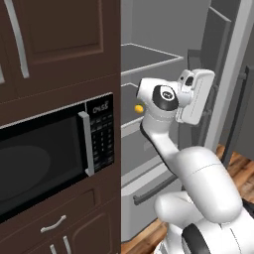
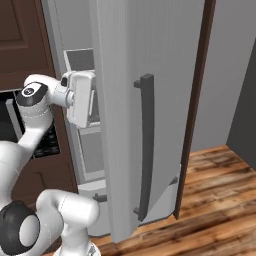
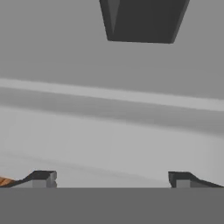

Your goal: Retrieve a lemon from the fridge and place it on the cutting board with the fish.

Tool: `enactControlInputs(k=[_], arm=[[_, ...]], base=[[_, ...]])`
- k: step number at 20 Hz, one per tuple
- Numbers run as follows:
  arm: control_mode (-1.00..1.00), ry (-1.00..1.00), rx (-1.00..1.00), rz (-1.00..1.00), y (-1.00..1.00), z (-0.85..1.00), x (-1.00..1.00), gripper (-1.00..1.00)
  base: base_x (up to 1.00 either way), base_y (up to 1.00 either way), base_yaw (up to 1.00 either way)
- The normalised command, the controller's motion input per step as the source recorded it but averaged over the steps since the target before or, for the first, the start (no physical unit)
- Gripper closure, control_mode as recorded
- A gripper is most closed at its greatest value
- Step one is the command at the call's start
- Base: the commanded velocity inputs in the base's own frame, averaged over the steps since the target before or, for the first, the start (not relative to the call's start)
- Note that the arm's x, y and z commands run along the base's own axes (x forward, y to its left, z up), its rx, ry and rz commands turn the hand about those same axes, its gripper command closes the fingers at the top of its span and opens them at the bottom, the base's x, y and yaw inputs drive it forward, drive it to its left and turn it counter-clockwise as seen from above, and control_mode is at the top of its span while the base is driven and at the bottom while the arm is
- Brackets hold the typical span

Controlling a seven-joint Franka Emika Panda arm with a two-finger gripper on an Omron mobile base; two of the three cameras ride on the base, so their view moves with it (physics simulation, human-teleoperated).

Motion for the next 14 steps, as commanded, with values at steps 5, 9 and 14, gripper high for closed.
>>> enactControlInputs(k=[5,9,14], arm=[[-1.0,-0.02,0.0,0.0,-0.38,0.0,-0.2,-1.0],[-1.0,-0.12,0.02,0.0,-0.93,-0.01,-0.75,-1.0],[-1.0,-0.1,0.06,0.0,-1.0,-0.01,-0.28,-1.0]], base=[[0.0,0.0,0.0],[0.0,0.0,0.0],[0.0,0.0,0.0]])
